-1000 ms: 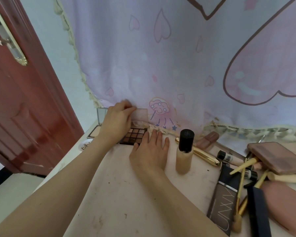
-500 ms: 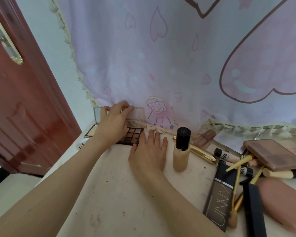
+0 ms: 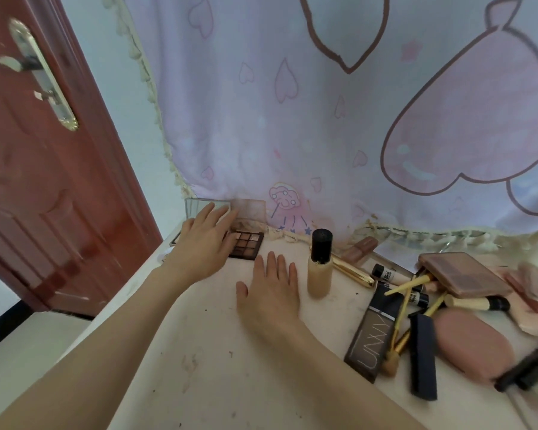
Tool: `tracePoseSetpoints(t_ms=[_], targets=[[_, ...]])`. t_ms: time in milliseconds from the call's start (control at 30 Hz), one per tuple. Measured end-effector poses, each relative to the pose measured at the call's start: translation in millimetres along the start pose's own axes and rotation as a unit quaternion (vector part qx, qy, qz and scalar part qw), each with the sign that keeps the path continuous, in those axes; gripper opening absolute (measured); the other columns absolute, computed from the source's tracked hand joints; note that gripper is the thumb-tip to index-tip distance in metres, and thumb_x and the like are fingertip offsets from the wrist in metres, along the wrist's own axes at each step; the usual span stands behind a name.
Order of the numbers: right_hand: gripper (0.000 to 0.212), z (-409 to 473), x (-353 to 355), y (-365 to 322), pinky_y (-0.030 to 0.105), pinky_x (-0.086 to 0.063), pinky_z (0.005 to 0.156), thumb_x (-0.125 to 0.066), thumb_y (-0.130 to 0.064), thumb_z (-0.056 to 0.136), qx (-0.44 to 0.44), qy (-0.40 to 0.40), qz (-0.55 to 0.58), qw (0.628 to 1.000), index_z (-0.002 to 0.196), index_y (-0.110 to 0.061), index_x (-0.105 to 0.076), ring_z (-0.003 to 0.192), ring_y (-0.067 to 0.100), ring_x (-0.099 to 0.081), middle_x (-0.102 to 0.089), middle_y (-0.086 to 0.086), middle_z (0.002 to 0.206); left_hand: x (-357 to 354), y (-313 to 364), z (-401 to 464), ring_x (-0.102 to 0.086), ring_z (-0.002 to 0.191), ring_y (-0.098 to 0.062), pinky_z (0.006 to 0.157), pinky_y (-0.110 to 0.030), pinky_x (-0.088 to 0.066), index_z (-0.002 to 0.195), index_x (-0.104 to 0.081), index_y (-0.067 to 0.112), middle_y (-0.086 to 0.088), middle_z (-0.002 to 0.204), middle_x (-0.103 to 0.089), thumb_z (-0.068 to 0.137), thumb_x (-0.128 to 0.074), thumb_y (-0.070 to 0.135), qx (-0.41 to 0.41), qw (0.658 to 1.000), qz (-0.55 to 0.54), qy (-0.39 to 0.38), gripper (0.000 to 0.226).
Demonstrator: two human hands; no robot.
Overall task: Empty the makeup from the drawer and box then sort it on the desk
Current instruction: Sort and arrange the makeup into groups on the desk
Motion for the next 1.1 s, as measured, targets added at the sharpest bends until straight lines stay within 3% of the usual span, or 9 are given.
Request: tracePoseSetpoints(t_ms=[67, 200, 333, 467, 600, 700, 833, 967, 1100], targets=[[0.06, -21, 1, -1, 0.04, 0.011, 0.116, -0.024, -0.038, 0.099, 0.032, -0.019, 0.01, 0.999, 0.15, -0.013, -0.002, 0.145, 0.024, 0.01, 0.005, 0.01, 0.158, 6, 9, -25, -0.03, 0.135, -0.032, 0.107, -0.048, -0.027, 0.138, -0.041, 0.009, -0.013, 0.142, -0.041, 0.086, -0.019, 0.046, 0.012, 0.998, -0.053, 0.012, 0.068], [0.055, -73, 12, 7, 0.036, 0.005, 0.116, -0.025, -0.036, 0.101, 0.089, -0.02, 0.033, 0.995, 0.149, -0.016, -0.009, 0.145, 0.021, 0.001, -0.002, 0.007, 0.158, 9, 35, -85, -0.03, 0.136, -0.019, 0.107, -0.021, -0.017, 0.14, -0.038, 0.015, -0.004, 0.147, -0.035, 0.097, -0.041, 0.024, 0.035, 0.991, -0.127, -0.011, 0.043], [0.05, -130, 42, 32, 0.027, -0.005, 0.116, -0.032, -0.036, 0.1, 0.122, 0.037, 0.078, 0.989, 0.147, -0.022, -0.021, 0.143, 0.013, -0.012, -0.018, -0.003, 0.155, 14, 69, -134, -0.054, 0.11, -0.012, 0.092, -0.018, -0.036, 0.12, -0.059, 0.018, 0.002, 0.121, -0.059, 0.095, -0.044, 0.018, 0.049, 0.982, -0.167, 0.068, 0.029], [0.044, -157, 78, 75, 0.022, -0.021, 0.109, -0.04, -0.033, 0.098, 0.136, 0.136, 0.071, 0.979, 0.14, -0.021, -0.038, 0.134, 0.012, -0.03, -0.037, -0.006, 0.145, 17, 123, -146, -0.053, 0.094, -0.004, 0.083, -0.013, -0.039, 0.107, -0.065, 0.017, 0.005, 0.103, -0.064, 0.09, -0.034, 0.029, -0.013, 0.972, -0.212, 0.095, 0.037], [0.037, -147, 102, 137, 0.031, -0.033, 0.103, -0.047, -0.029, 0.095, 0.049, 0.22, 0.067, 0.972, 0.13, -0.017, -0.05, 0.127, 0.017, -0.04, -0.048, -0.001, 0.136, 13, 180, -127, -0.051, 0.099, -0.005, 0.086, -0.017, -0.04, 0.111, -0.063, 0.016, 0.002, 0.109, -0.062, 0.09, -0.034, 0.028, -0.077, 0.961, -0.247, 0.095, 0.038], [0.041, -129, 116, 183, 0.04, -0.034, 0.104, -0.048, -0.036, 0.091, -0.046, 0.268, 0.043, 0.961, 0.124, -0.015, -0.055, 0.122, 0.029, -0.044, -0.053, 0.008, 0.129, 2, 213, -100, -0.046, 0.119, -0.013, 0.098, -0.027, -0.04, 0.126, -0.053, 0.015, -0.001, 0.132, -0.05, 0.091, -0.032, 0.031, -0.099, 0.956, -0.265, 0.081, 0.044], [0.066, -110, 125, 215, 0.042, -0.024, 0.106, -0.045, -0.062, 0.085, -0.171, 0.225, -0.03, 0.959, 0.133, -0.017, -0.046, 0.127, 0.033, -0.032, -0.043, 0.013, 0.136, -17, 242, -63, -0.037, 0.132, -0.023, 0.105, -0.039, -0.037, 0.132, -0.049, 0.014, -0.007, 0.141, -0.044, 0.091, -0.027, 0.036, -0.094, 0.967, -0.226, 0.069, 0.051], [0.072, -100, 116, 224, 0.043, -0.015, 0.11, -0.041, -0.066, 0.084, -0.189, 0.202, -0.064, 0.959, 0.136, -0.017, -0.039, 0.129, 0.036, -0.029, -0.041, 0.014, 0.139, -24, 249, -40, -0.033, 0.134, -0.017, 0.101, -0.039, -0.039, 0.134, -0.047, 0.017, -0.003, 0.138, -0.047, 0.095, -0.038, 0.029, -0.08, 0.971, -0.223, 0.027, 0.042], [0.064, -95, 114, 225, 0.046, -0.012, 0.112, -0.044, -0.058, 0.086, -0.18, 0.218, -0.075, 0.956, 0.133, -0.015, -0.039, 0.127, 0.04, -0.031, -0.043, 0.015, 0.136, -28, 247, -24, -0.031, 0.133, -0.018, 0.101, -0.038, -0.038, 0.136, -0.044, 0.02, -0.002, 0.137, -0.047, 0.097, -0.038, 0.025, -0.088, 0.979, -0.178, -0.047, 0.039]])
Point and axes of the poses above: each hand's wrist, its own z-axis towards the middle knuckle, its own x-axis out of the back of the hand, y = z × x, the point moved 3 cm from there along z, towards the middle knuckle
